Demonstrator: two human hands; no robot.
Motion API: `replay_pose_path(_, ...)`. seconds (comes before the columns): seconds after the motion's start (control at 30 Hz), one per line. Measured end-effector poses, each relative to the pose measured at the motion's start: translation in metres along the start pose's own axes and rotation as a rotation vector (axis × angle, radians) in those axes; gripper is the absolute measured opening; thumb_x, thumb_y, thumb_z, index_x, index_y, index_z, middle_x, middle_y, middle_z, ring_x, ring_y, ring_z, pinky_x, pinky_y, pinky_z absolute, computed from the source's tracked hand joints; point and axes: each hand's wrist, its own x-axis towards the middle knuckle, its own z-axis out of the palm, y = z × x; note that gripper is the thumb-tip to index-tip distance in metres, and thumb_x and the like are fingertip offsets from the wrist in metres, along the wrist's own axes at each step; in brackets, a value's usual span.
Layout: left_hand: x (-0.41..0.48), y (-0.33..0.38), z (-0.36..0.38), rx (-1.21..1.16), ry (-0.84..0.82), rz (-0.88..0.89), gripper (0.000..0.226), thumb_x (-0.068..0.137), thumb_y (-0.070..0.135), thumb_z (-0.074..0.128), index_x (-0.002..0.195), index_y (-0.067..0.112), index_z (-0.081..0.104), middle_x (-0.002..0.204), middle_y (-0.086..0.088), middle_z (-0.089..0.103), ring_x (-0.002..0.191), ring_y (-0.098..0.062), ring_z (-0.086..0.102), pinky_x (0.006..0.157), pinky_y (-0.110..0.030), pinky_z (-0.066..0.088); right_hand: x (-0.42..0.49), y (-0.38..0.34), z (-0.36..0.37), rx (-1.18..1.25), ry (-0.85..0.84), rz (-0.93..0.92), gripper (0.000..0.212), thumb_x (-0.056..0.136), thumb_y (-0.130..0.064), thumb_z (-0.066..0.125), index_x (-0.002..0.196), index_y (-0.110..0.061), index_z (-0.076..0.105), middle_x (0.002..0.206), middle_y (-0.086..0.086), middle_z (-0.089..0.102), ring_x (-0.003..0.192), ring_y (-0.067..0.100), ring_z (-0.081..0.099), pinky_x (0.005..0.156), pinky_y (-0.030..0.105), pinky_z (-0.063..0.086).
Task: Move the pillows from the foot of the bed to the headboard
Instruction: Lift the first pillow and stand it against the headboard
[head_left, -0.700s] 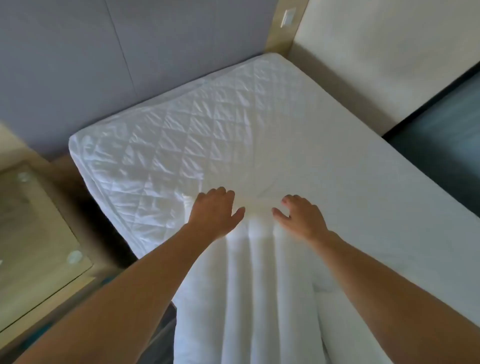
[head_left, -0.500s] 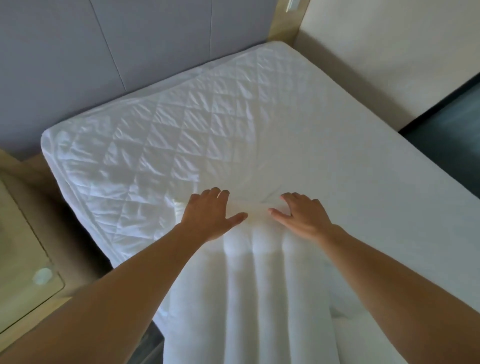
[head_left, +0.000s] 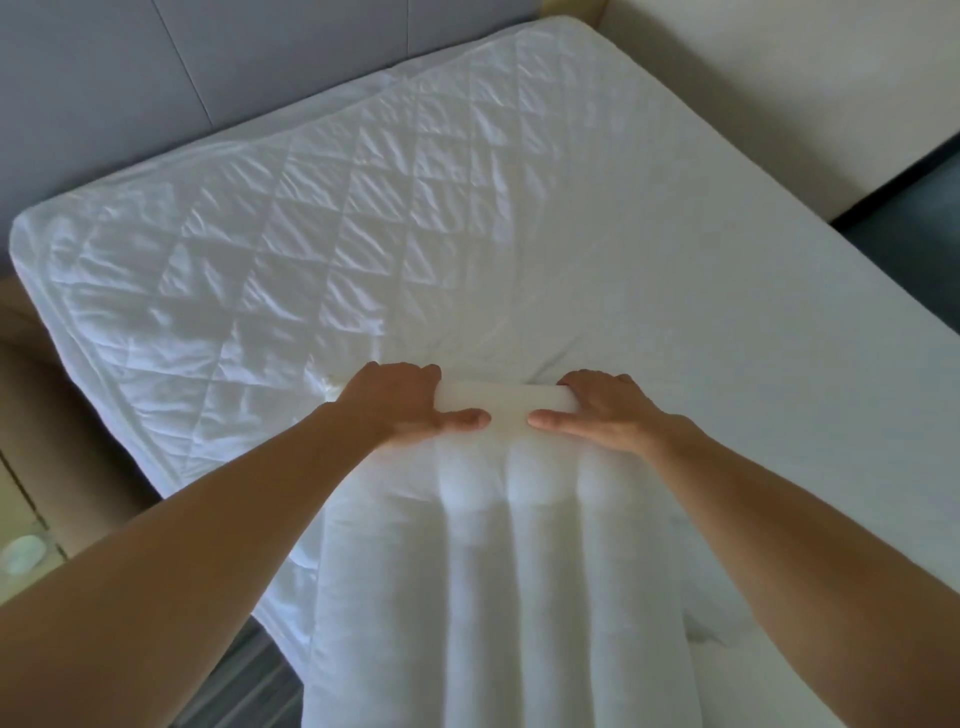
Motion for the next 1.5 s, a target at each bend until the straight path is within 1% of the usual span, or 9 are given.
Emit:
replay_pose_path(0.1,-0.016,-0.001,-0.015,-0.002,-0.019,0.045,0.09,0.059,0.102,0.046,0.104,0.024,0.049,0.092,0.006,0.06,0.085,-0.018,0.058,0.076,-0.037,0.043,-0.015,-0.008,-0.022,-0.004,-0.087,-0.028,0.075,0.066,-0.088,0.065,0.102,-0.023,0.057,0.097,-0.01,0.058,0.09,0.013,0.056,0.079,0.034,0.036)
replay_pose_path(0.27,-0.048,0.006,-0.044,0.03,0.026,0.113,0.092,0.056,0.1,0.053,0.108,0.024,0.046,0.087,0.008,0.059,0.08,-0.016,0.057,0.069,-0.034,0.04,-0.046,-0.021,-0.046,-0.023,-0.028,-0.059,0.081,0.048,-0.094,0.069,0.096,-0.031,0.048,0.089,-0.017,0.059,0.084,0.012,0.059,0.064,0.027,0.04)
replay_pose_path(0.43,-0.094,0.019,-0.058,0.029,0.246,0.166,0.085,0.058,0.1,0.052,0.099,0.025,0.047,0.081,0.01,0.059,0.08,-0.019,0.056,0.066,-0.032,0.033,-0.081,-0.035,-0.058,-0.125,0.213,-0.116,0.104,0.033,-0.107,0.051,0.09,-0.02,0.054,0.077,-0.009,0.061,0.075,0.019,0.062,0.068,0.036,0.05)
replay_pose_path(0.6,-0.142,0.03,-0.081,0.009,0.4,0.222,0.078,0.058,0.096,0.059,0.089,0.026,0.043,0.07,0.011,0.05,0.071,-0.021,0.052,0.063,-0.034,0.033,-0.131,-0.055,-0.088,-0.179,0.372,-0.219,0.098,0.038,-0.105,0.051,0.082,-0.017,0.05,0.065,-0.015,0.043,0.066,0.02,0.049,0.061,0.033,0.035)
replay_pose_path(0.77,-0.197,0.055,-0.132,0.03,0.572,0.307,0.081,0.059,0.096,0.056,0.08,0.018,0.051,0.061,0.008,0.052,0.058,-0.022,0.053,0.059,-0.032,0.033,-0.186,-0.077,-0.14,-0.234,0.527,-0.295,0.103,0.04,-0.104,0.049,0.085,-0.011,0.056,0.067,-0.007,0.044,0.069,0.027,0.053,0.061,0.033,0.036)
replay_pose_path(0.93,-0.277,0.092,-0.213,0.1,0.647,0.247,0.079,0.055,0.096,0.061,0.082,0.022,0.05,0.063,0.01,0.053,0.062,-0.017,0.052,0.06,-0.034,0.041,-0.256,-0.11,-0.214,-0.27,0.627,-0.366,0.1,0.04,-0.107,0.046,0.085,-0.017,0.051,0.068,-0.009,0.047,0.068,0.023,0.05,0.06,0.033,0.036)
replay_pose_path(1.1,-0.36,0.122,-0.277,0.187,0.769,0.152,0.079,0.05,0.097,0.056,0.083,0.026,0.047,0.064,0.015,0.045,0.07,-0.02,0.053,0.06,-0.034,0.036,-0.321,-0.154,-0.276,-0.312,0.71,-0.442,0.099,0.041,-0.106,0.043,0.09,-0.021,0.05,0.075,-0.01,0.051,0.075,0.022,0.052,0.064,0.034,0.034)
replay_pose_path(1.3,-0.431,0.131,-0.327,0.322,1.098,0.206,0.076,0.057,0.092,0.057,0.08,0.019,0.053,0.061,0.004,0.054,0.056,-0.028,0.052,0.052,-0.032,0.041,-0.356,-0.195,-0.331,-0.336,1.058,-0.669,0.105,0.05,-0.109,0.032,0.083,-0.014,0.058,0.072,0.001,0.061,0.067,0.027,0.058,0.063,0.033,0.039)
replay_pose_path(1.5,-0.466,0.124,-0.381,0.486,1.314,0.19,0.071,0.063,0.076,0.077,0.079,0.011,0.054,0.061,-0.003,0.058,0.049,-0.03,0.05,0.056,-0.031,0.039,-0.345,-0.245,-0.392,-0.322,1.37,-0.942,0.092,0.061,-0.095,0.056,0.075,-0.005,0.059,0.062,0.009,0.057,0.053,0.029,0.053,0.064,0.037,0.039)
